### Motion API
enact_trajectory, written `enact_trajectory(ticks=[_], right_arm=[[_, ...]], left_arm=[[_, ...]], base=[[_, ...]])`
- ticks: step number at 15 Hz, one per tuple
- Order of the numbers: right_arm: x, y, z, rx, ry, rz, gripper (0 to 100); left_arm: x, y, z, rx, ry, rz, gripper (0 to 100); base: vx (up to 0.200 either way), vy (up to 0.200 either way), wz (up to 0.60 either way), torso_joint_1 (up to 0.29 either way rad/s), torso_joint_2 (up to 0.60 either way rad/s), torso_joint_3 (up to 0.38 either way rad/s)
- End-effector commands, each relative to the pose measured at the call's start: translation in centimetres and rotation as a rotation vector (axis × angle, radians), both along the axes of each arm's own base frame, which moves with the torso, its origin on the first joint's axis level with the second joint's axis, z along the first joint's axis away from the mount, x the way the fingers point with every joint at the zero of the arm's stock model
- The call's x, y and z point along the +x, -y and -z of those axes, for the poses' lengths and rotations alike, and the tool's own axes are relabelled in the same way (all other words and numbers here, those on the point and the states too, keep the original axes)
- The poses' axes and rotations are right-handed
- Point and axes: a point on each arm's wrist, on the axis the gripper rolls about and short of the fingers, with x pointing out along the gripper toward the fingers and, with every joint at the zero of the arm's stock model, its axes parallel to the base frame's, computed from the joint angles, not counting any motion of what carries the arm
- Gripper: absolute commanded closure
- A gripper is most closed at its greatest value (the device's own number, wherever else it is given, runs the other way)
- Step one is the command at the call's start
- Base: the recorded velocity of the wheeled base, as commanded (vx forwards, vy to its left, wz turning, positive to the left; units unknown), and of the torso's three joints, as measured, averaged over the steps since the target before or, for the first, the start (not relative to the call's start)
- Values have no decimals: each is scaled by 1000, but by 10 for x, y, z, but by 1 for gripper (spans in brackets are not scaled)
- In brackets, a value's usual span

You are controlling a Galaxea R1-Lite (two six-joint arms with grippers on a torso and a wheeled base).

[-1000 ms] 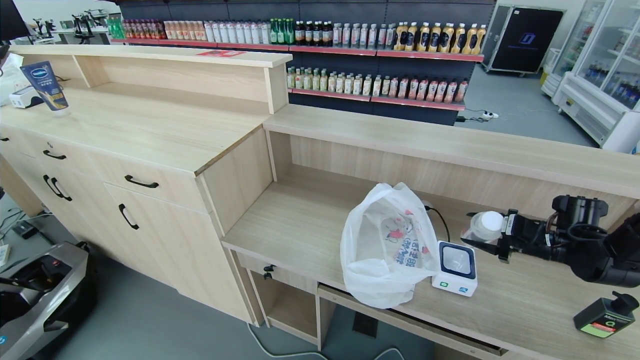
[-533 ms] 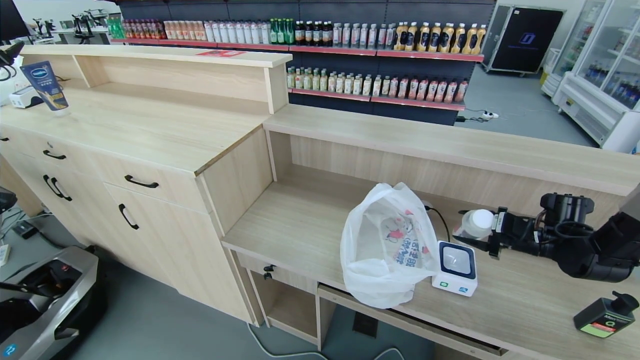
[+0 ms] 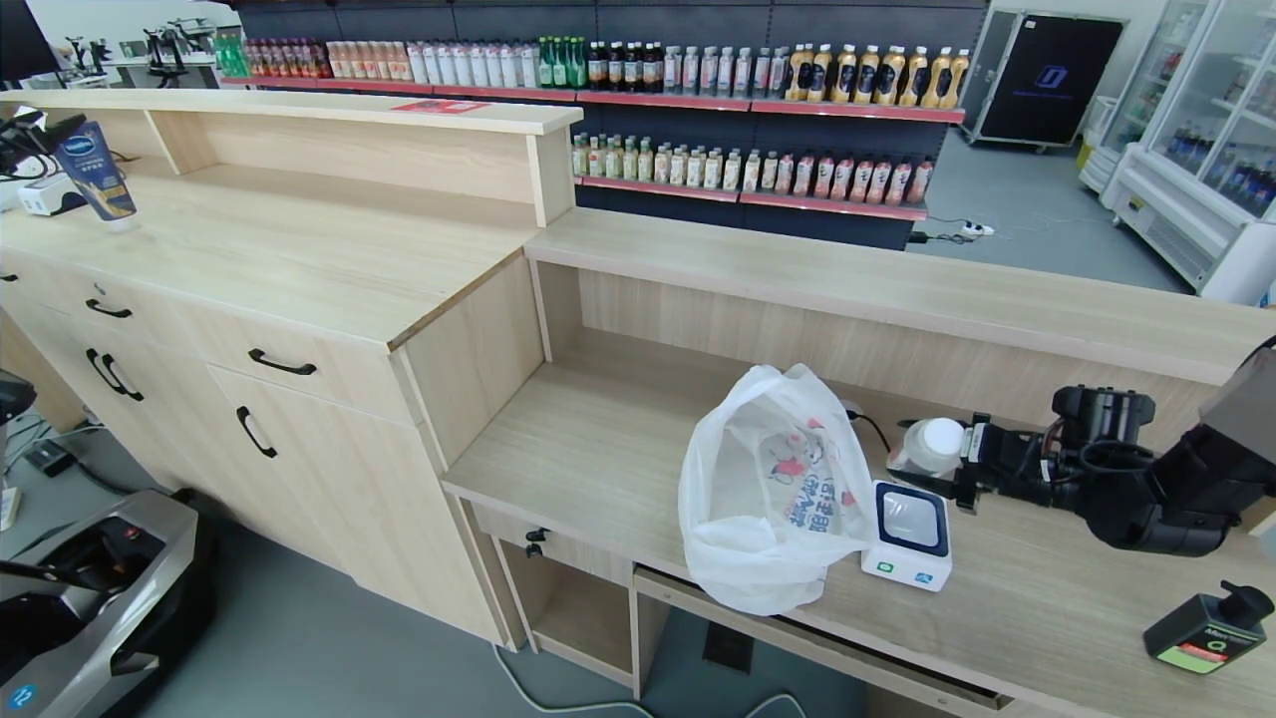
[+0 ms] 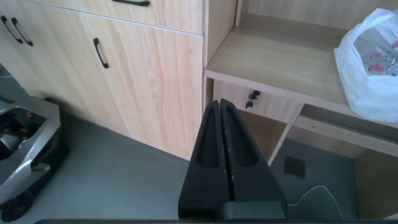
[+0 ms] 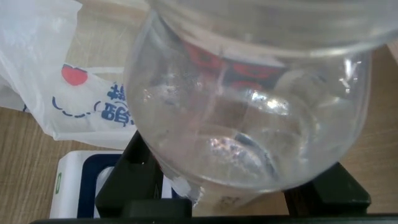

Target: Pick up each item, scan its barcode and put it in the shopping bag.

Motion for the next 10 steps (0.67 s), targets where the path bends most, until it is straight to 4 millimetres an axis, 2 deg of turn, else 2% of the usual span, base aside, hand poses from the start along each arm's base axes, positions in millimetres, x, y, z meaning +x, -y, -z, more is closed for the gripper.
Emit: enact_trajectory(ticks=[1, 10], right_arm=[[0, 1, 3, 1, -6, 1, 100], [1, 1, 11, 2, -20, 0, 100]], left_arm=[[0, 0, 0, 0, 0, -2, 100], [0, 0, 0, 0, 0, 0, 100]], base=[[0, 0, 0, 0, 0, 0], [0, 0, 0, 0, 0, 0]])
